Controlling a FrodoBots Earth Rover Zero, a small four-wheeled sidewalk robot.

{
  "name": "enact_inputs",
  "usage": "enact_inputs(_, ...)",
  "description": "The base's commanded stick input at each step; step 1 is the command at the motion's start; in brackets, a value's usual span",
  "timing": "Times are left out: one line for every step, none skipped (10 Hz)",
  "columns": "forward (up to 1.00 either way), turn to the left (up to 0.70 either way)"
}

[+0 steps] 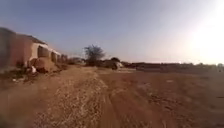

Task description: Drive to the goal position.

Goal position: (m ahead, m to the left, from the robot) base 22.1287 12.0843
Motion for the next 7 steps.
enact_inputs(0.7,0.0)
enact_inputs(0.7,0.0)
enact_inputs(0.7,0.0)
enact_inputs(0.7,0.0)
enact_inputs(0.7,0.0)
enact_inputs(0.7,0.0)
enact_inputs(0.7,0.0)
